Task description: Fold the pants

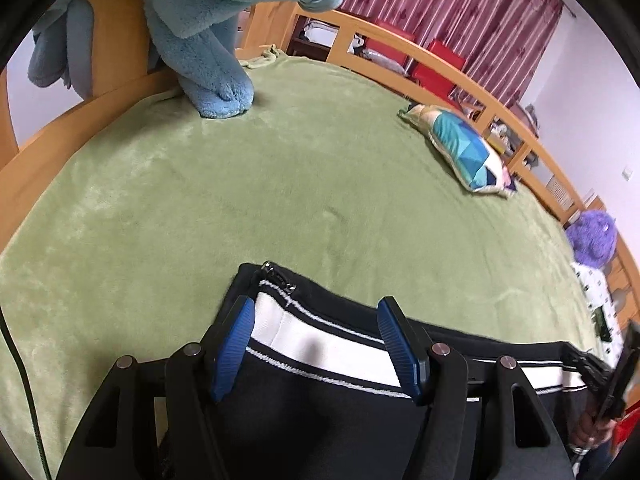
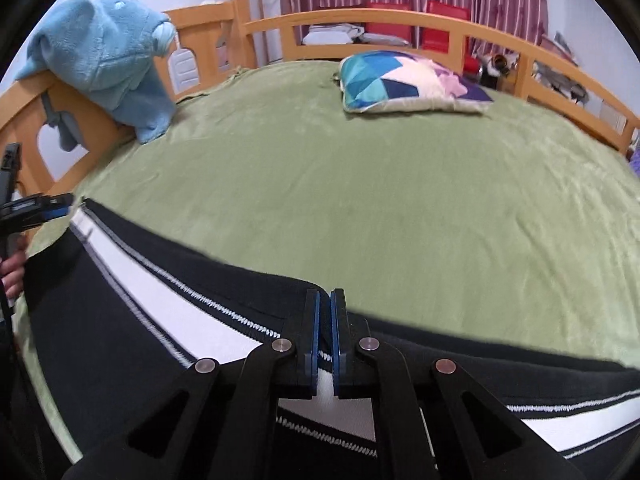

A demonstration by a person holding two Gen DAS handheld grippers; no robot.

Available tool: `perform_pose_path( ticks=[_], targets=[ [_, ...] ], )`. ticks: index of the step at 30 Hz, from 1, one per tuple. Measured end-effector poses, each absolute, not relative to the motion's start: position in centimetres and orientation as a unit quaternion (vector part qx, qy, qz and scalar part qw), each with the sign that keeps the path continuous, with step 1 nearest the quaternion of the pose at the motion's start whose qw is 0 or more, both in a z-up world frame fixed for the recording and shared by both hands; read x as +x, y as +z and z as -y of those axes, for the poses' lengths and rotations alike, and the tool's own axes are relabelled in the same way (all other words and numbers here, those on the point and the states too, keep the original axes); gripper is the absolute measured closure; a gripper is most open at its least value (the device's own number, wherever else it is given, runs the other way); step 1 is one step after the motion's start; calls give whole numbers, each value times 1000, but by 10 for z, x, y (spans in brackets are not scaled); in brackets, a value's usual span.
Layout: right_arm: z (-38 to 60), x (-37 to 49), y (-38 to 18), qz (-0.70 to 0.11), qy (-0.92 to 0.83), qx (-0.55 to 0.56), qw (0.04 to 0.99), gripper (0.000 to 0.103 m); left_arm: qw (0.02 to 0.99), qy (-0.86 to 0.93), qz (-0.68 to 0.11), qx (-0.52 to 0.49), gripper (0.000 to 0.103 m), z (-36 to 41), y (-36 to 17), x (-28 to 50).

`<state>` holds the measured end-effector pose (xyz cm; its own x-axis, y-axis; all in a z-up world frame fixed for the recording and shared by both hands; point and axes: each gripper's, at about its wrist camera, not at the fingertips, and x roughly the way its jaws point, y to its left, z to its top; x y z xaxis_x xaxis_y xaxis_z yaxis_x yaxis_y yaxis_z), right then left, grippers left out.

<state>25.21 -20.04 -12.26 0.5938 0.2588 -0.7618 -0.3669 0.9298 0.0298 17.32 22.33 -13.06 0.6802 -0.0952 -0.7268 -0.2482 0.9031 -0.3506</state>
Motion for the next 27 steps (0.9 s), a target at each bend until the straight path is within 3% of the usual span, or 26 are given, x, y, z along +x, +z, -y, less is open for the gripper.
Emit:
perform_pose_path(
  ticks=[7,9,11,14,15,16,21,23,25,27],
  targets=[
    [193,284,-177,-472,137,-62,868,94,891,78,-403,-193,41,-223,-133,177],
    [192,277,-164,-467,139,-73,871,85,884,83,-418,-193,41,-225,-140,182],
    [197,266,-149,-460,142,-64,874,67,878,92,-432,-184,41,-225,-147,188],
    [205,248,-132,-451,130,-55,881,63,878,95,-434,-179,42,-224,-155,199],
    [209,240,-127,-454,125,-54,880,63,880,94,-433,-175,54,-223,-157,203],
    [213,234,-125,-456,120,-50,881,63,881,94,-432,-166,86,-222,-159,207],
    [235,190,-115,-451,111,-14,886,63,887,120,-400,-198,86,-244,-153,208],
    [241,178,-117,-450,108,-3,886,54,883,126,-407,-198,85,-242,-157,209],
    [247,172,-128,-455,101,12,885,43,880,130,-420,-180,74,-234,-159,209],
    [251,177,-149,-483,88,24,871,41,868,133,-449,-166,57,-226,-158,207]
  ],
)
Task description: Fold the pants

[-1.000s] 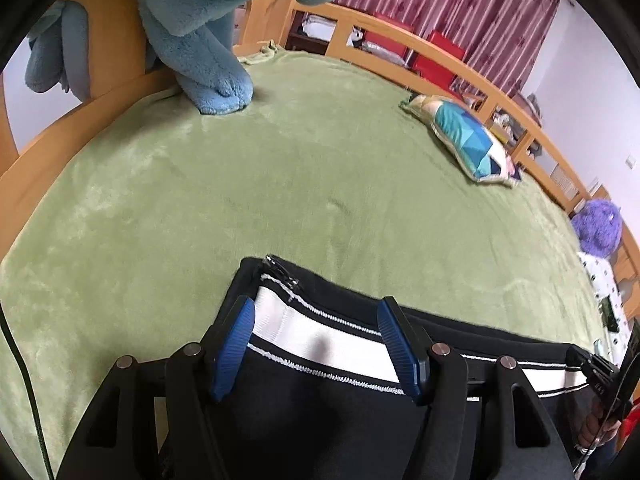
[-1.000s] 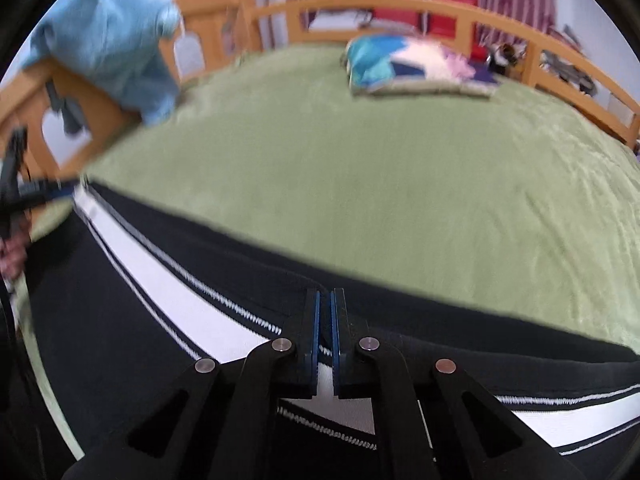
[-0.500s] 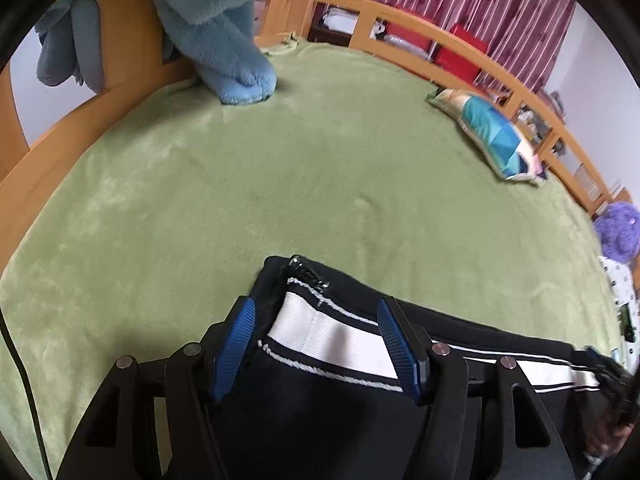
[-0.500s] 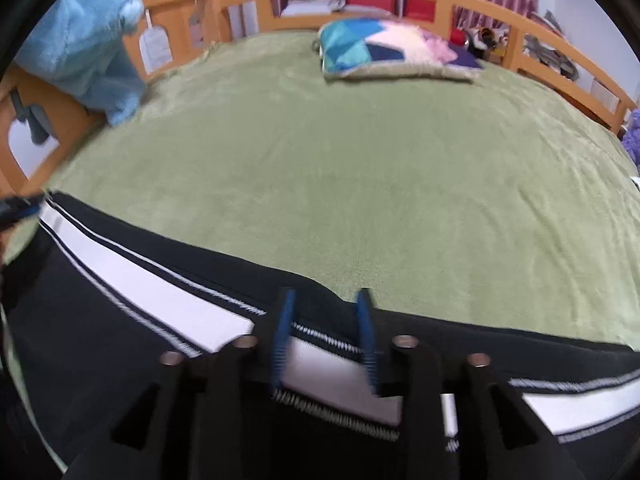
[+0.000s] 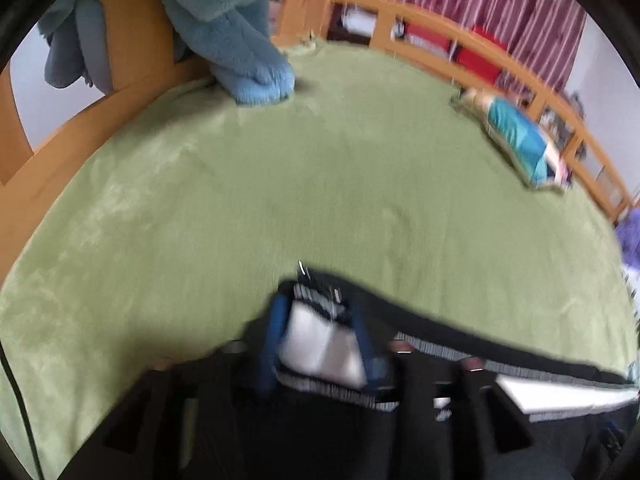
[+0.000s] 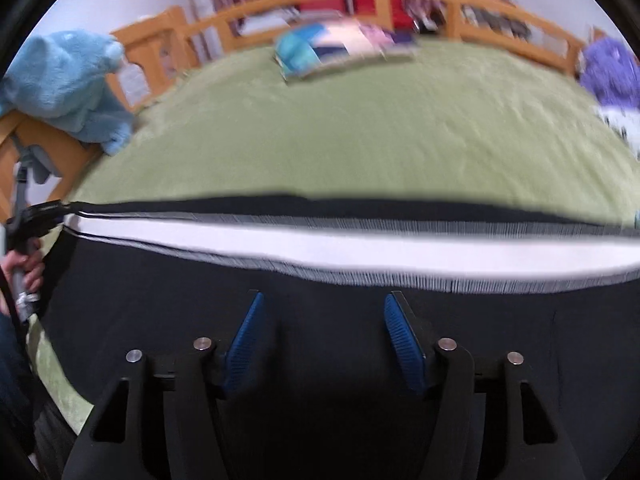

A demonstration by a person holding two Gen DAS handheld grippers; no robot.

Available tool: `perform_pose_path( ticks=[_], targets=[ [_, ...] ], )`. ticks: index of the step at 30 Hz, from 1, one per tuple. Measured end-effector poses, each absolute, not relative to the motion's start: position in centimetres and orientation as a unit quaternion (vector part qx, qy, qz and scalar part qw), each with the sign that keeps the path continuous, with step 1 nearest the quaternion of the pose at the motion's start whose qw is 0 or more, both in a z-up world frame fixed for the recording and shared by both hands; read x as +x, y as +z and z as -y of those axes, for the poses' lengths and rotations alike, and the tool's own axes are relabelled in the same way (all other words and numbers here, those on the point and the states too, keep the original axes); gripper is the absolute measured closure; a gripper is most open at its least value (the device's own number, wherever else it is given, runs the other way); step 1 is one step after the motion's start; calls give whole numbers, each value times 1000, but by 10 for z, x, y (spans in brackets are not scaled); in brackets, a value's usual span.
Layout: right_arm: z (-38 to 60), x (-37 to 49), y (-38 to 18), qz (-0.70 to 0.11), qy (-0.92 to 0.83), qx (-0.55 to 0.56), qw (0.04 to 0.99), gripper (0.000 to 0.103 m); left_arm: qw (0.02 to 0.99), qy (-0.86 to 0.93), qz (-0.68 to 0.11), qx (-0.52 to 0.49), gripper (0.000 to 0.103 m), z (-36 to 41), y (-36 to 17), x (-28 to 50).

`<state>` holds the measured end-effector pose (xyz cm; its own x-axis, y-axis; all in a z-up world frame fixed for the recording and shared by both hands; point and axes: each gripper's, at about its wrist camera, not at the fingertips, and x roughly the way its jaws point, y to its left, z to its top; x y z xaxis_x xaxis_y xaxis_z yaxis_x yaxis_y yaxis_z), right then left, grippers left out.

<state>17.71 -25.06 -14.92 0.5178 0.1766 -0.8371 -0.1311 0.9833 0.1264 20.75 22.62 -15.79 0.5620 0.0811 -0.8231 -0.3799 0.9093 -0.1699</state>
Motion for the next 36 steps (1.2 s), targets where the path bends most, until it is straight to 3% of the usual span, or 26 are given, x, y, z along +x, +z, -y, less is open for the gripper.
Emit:
perform_pose_path(
  ticks=[2,6,12,19,21,23,31,36],
  targets=[
    [247,186,-175,-532,82,20,842,41,870,120,-447,-168,50,-219,-149,198],
    [235,168,-148,-491,105,19,865,43,885,93,-432,-144,38,-201,-128,161],
    [205,124,-124,-441,164,90,878,43,881,70,-439,-161,38,-185,-121,96],
    [112,86,-179,-505,216,32,835,44,866,71,-457,-191,38,-191,-133,38],
    [91,62,-176,-474,212,-38,854,45,860,70,-465,-197,38,-194,-140,27],
    [80,47,-174,-486,253,-36,836,44,853,65,-474,-209,38,-195,-149,18],
    [113,23,-138,-448,260,41,855,46,851,15,-474,-228,38,-175,-163,6],
    [153,22,-118,-424,200,40,882,46,840,49,-461,-282,38,-203,-173,8]
  ],
)
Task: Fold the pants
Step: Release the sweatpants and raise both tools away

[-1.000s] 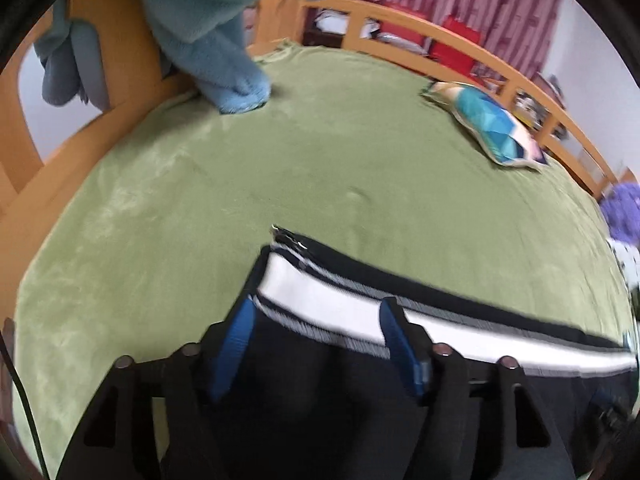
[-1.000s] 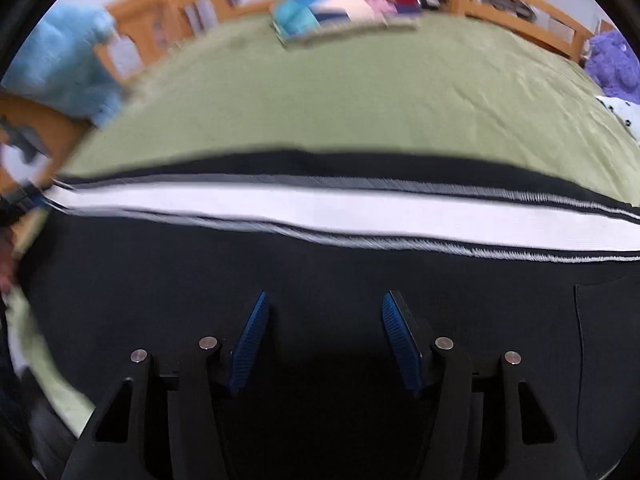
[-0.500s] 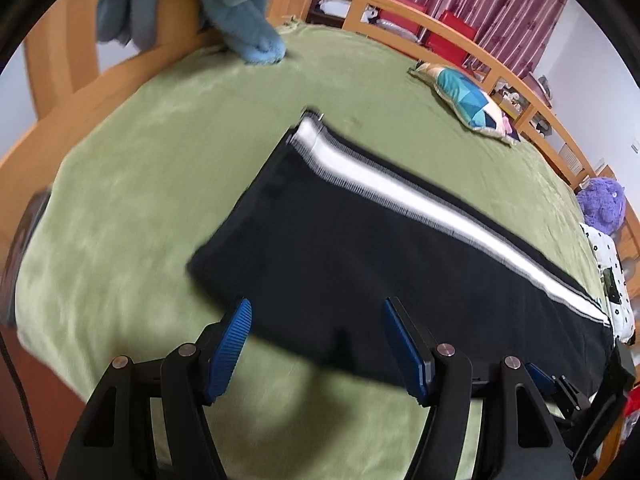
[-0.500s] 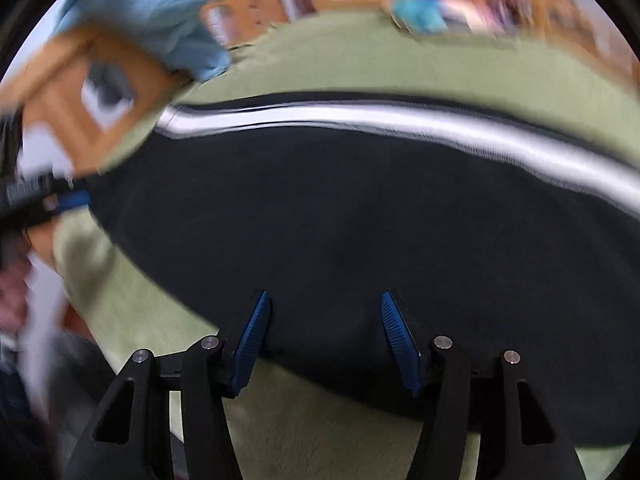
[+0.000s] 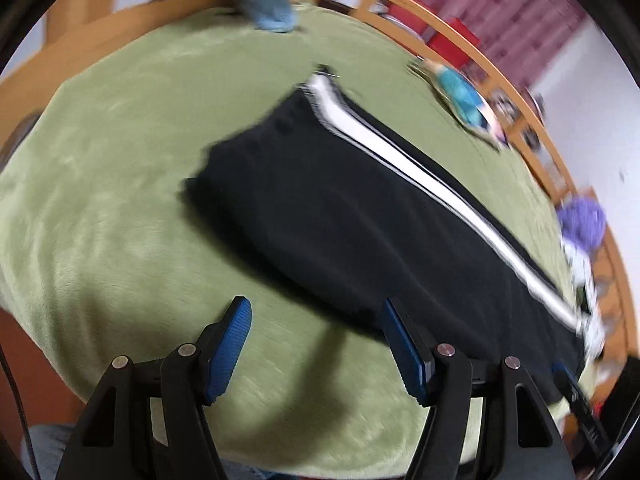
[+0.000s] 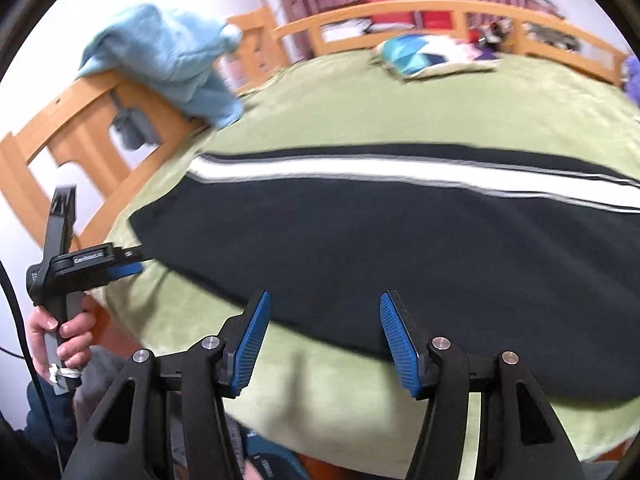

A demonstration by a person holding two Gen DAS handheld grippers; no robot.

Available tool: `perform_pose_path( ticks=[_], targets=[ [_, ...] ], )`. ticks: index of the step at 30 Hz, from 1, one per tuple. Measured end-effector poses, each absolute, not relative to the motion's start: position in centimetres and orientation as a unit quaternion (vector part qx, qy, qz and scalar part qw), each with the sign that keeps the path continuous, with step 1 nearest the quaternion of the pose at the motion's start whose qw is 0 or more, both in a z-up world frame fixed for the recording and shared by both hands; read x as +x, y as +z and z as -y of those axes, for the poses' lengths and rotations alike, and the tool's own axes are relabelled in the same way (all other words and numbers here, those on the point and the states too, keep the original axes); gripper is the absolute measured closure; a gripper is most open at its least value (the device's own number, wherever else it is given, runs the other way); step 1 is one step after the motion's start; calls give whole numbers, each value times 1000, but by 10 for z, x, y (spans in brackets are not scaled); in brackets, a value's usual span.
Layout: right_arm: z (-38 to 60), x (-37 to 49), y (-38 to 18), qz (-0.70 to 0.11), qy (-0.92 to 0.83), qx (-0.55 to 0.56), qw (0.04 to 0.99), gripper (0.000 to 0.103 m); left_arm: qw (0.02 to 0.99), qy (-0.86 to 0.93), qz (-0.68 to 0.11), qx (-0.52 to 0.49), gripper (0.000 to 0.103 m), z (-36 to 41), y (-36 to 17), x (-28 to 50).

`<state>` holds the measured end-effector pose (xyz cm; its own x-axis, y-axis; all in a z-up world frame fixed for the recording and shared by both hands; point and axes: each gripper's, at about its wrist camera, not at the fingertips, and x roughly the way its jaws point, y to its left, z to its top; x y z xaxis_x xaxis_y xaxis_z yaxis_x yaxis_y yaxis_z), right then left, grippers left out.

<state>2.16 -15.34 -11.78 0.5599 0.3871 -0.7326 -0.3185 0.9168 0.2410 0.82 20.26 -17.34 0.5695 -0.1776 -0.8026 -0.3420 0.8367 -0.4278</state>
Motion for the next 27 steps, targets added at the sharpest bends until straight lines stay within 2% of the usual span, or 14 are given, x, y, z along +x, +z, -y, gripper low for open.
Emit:
perform_pose_path(
  ticks=[4,7,11,16,19,23,27],
  targets=[
    [189,34,-119,-424,159,73,889,46,845,22,-458,-274,39,-201,-168,13],
    [208,41,-126,-432,138,107,885,46,860,-35,-445,-248,39,-173,-151,14],
    [214,44,-131,-430,111,98,890,46,864,-101,-438,-228,39,-125,-139,29],
    [222,51,-136,-427,77,93,896,46,865,-123,-462,-151,39,-51,-147,54],
    [229,50,-142,-433,69,95,894,46,873,-68,-481,-48,39,-22,-168,54],
    [231,52,-147,-437,63,94,892,46,892,20,-451,2,40,-44,-169,41],
    [232,53,-153,-442,66,97,889,46,888,70,-452,-44,40,-107,-166,32]
  ],
)
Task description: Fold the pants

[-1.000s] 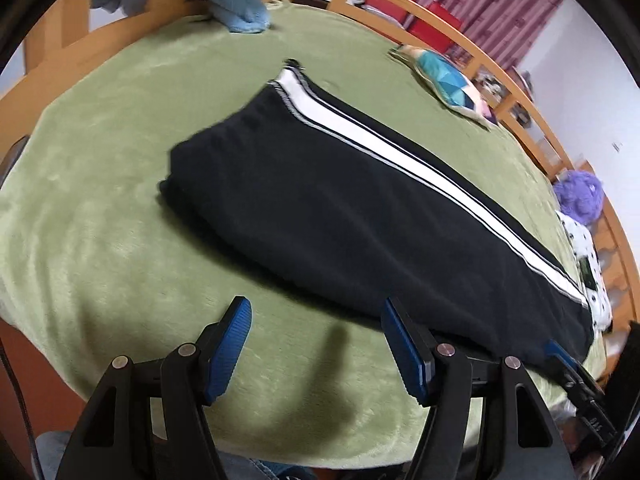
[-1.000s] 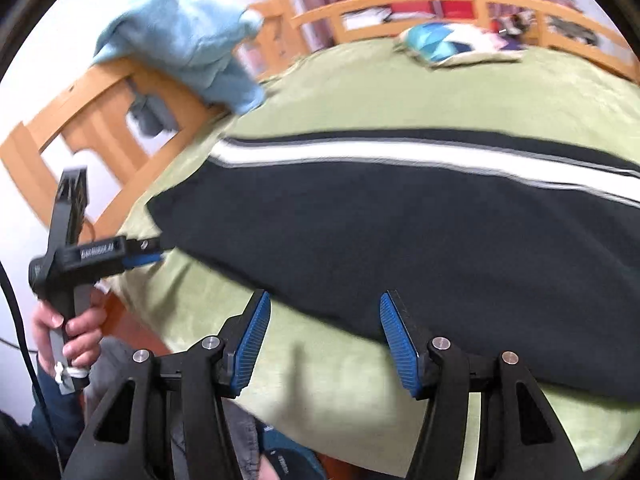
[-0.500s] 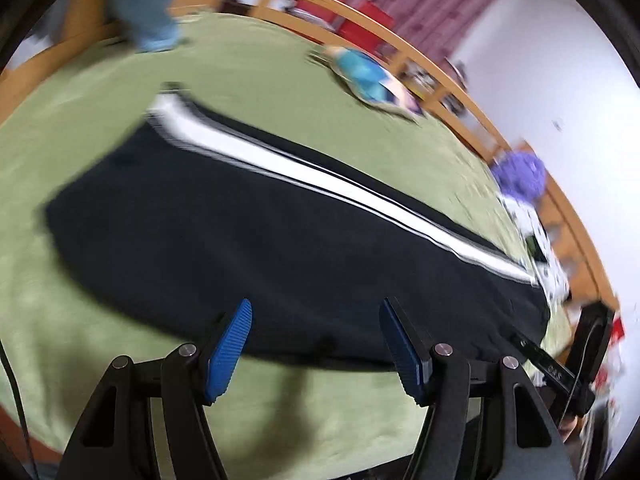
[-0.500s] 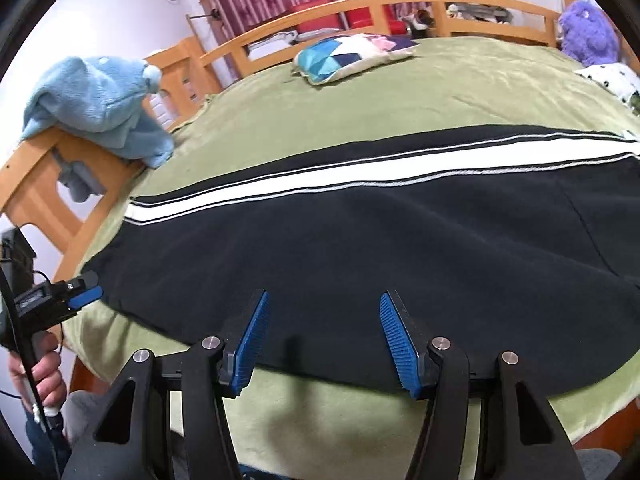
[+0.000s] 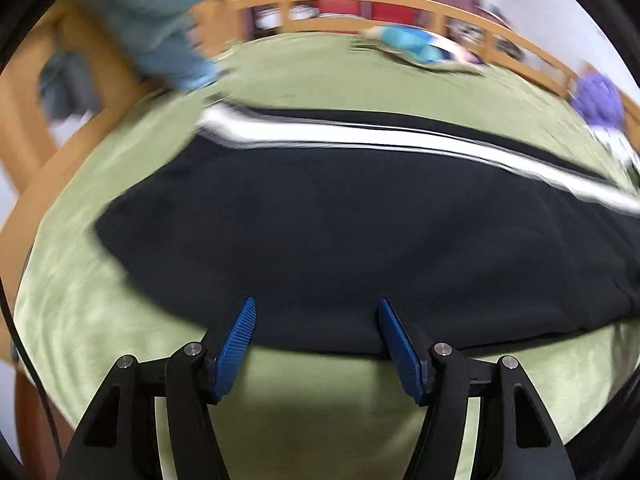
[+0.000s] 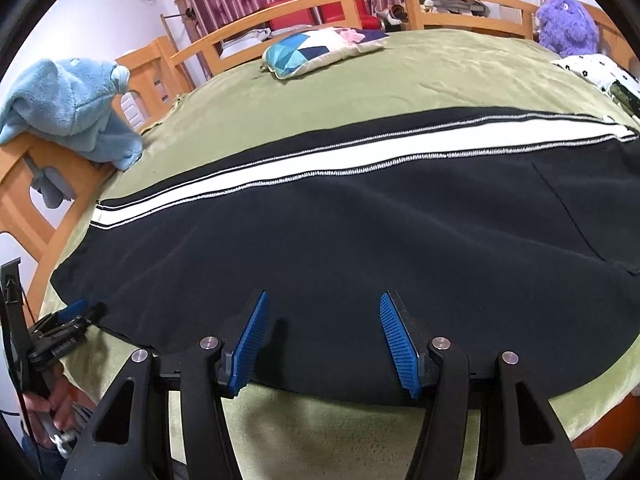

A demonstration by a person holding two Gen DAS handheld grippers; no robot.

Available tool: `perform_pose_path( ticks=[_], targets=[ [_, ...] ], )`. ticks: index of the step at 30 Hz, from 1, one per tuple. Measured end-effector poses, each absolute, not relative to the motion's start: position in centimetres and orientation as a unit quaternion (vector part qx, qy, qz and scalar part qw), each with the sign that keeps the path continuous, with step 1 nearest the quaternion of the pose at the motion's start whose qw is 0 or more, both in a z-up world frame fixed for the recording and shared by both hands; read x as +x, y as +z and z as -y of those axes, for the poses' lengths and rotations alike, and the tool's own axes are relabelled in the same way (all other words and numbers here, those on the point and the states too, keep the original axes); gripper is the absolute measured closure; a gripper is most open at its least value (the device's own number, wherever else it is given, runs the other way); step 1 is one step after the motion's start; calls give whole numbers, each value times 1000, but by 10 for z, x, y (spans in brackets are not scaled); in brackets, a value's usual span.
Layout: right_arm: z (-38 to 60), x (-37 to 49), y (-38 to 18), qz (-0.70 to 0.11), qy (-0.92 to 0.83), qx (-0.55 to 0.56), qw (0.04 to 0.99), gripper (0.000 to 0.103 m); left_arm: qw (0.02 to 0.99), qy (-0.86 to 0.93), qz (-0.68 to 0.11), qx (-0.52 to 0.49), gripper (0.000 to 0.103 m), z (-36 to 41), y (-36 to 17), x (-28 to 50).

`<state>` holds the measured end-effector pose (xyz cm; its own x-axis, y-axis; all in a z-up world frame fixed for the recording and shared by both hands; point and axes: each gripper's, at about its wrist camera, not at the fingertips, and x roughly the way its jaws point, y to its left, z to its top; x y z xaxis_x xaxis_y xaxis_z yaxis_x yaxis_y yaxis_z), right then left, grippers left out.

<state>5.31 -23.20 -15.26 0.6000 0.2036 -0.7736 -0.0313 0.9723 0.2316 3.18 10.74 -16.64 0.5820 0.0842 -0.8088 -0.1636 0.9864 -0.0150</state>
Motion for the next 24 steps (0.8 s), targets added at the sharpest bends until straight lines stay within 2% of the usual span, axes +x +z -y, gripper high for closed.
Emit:
perform_pose_path(
  ticks=[5,12,20,22,24],
  targets=[
    [227,53,-154,-443,75,95,888,46,878,115,-439,-151,41,-178,-158,10],
    [222,51,-148,-438,80,87,891,46,847,92,-439,-286,41,-235,-186,20],
    [244,37,-136,-424,43,75,901,46,840,116,-430,-309,45,-241,-199,54],
    [258,33,-137,-424,22,81,902,46,843,124,-426,-304,71,-246,-197,52],
    [279,29,-140,-427,-7,101,899,45,844,105,-422,-315,80,-248,-190,53]
  ],
)
